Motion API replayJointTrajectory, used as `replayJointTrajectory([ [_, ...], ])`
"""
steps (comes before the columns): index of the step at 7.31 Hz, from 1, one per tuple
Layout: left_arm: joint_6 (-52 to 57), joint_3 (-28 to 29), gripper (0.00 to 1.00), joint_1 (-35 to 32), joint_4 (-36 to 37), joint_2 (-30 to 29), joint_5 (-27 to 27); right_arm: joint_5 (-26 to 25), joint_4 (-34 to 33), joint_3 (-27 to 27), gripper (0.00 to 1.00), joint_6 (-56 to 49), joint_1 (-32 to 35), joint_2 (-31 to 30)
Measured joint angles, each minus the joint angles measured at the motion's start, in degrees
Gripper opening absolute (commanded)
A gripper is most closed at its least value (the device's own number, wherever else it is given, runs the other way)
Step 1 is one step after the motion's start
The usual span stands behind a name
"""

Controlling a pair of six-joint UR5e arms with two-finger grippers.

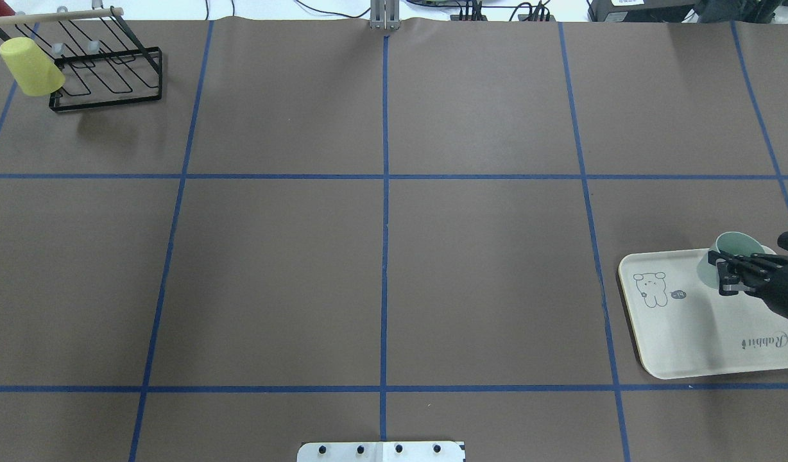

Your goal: Left arm grabs green cup and hands to right arm on tray

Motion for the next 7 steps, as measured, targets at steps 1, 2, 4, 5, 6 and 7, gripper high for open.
replayJointTrajectory([
  [1,-0.04,0.04,1.0,0.01,0.0,-0.01,-0.23,-1.44,2.08,-0.32,0.0,0.03,-0.71,-1.27],
  [2,-0.07,0.07,1.0,0.02,0.05,-0.04,-0.66,-4.67,2.97,-1.06,0.0,0.21,-3.15,-1.74],
  [4,-0.14,0.28,1.0,0.04,0.13,-0.19,-1.11,-16.84,3.42,-2.59,0.0,3.13,-12.72,-1.51],
  [5,-0.18,0.49,1.0,0.07,0.15,-0.38,-1.13,-20.96,3.46,-2.91,0.0,4.3,-16.05,-1.41],
  [6,-0.42,0.66,1.0,0.09,0.13,-0.58,-1.16,-23.54,3.47,-3.08,0.0,5.41,-17.94,-1.38],
  [7,-0.77,0.69,1.0,0.1,0.09,-0.67,-1.19,-26.17,3.48,-3.24,0.0,7.3,-19.79,-1.33],
])
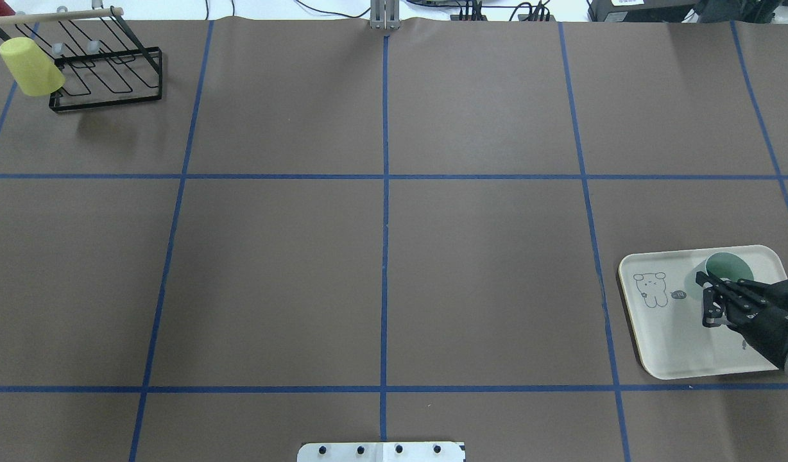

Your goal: Left arm grabs green cup and hands to right arm on tray

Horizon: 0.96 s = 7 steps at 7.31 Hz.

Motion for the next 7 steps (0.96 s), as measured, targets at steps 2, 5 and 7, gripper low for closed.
replayJointTrajectory([
  [2,-0.24,0.03,1.0,0.0,-0.03,-0.08,-0.03,-5.38,0.0,-0.76,0.31,2.74,-3.65,0.08],
  [5,-0.34,0.06,1.0,0.0,-0.07,-0.2,-0.03,-8.83,0.08,-2.47,0.94,3.37,-5.77,1.44],
  [7,-0.43,0.13,1.0,0.0,-0.13,-0.23,-0.03,-9.52,0.09,-3.02,0.99,3.27,-6.01,2.06],
])
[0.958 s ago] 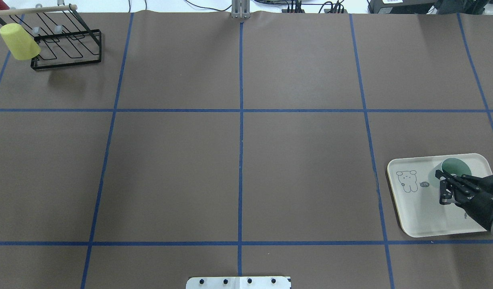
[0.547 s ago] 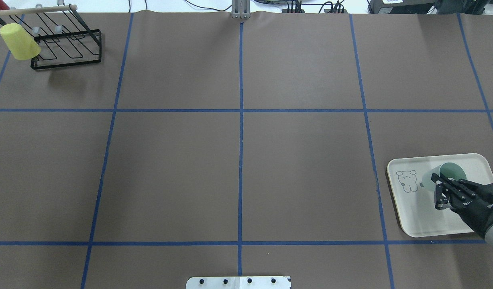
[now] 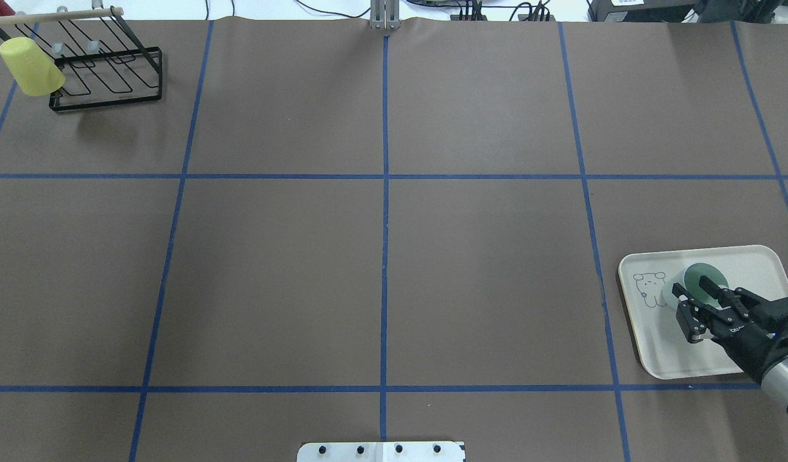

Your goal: Left arm grabs green cup and hands to right arm on tray

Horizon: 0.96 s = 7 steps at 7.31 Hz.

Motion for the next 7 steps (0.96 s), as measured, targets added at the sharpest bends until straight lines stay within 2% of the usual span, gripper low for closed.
replayJointTrajectory([
  [2,-0.48,0.09,1.0,0.0,-0.18,-0.01,0.0,0.29,-0.12,1.21,0.99,-1.48,0.22,-0.06],
  [4,-0.69,0.14,1.0,0.0,-0.22,-0.01,0.0,3.36,-0.43,4.01,0.99,-3.81,0.97,-0.48],
  [5,-0.72,0.15,1.0,0.0,-0.21,-0.01,0.0,7.5,-0.51,4.91,0.99,-5.11,3.42,-0.65],
  [7,-0.79,0.11,1.0,0.0,-0.19,0.0,0.0,21.02,-1.46,6.16,0.99,-9.46,13.76,-0.51],
])
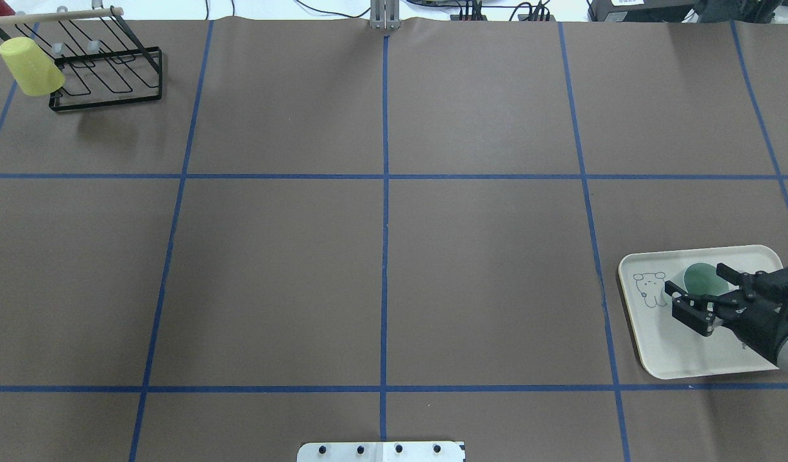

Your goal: Left arm grabs green cup and hands to right arm on tray

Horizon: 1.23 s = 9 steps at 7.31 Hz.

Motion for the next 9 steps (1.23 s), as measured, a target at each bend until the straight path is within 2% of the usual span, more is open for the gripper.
replayJointTrajectory([
  [1,-0.11,-0.05,1.0,0.0,0.0,0.01,-0.02,10.51,-1.47,0.46,0.99,-3.06,8.4,0.61],
  [3,-0.27,-0.1,1.0,0.0,-0.05,0.13,-0.07,37.23,-6.59,0.69,0.99,-11.39,30.05,3.1],
  [5,-0.52,-0.12,1.0,0.0,-0.08,0.13,-0.08,54.25,-16.99,0.69,0.99,-21.07,45.93,6.65],
  [6,-0.57,-0.2,1.0,0.0,-0.12,0.15,-0.09,60.3,-26.04,0.79,0.99,-26.76,52.43,9.38],
  [7,-0.57,-0.35,1.0,0.0,-0.14,0.17,-0.07,64.22,-36.97,0.89,0.99,-33.19,57.38,12.57],
  [9,-0.38,-0.64,1.0,0.0,-0.13,0.17,0.24,66.68,-59.25,0.72,0.98,-48.27,64.86,19.58],
])
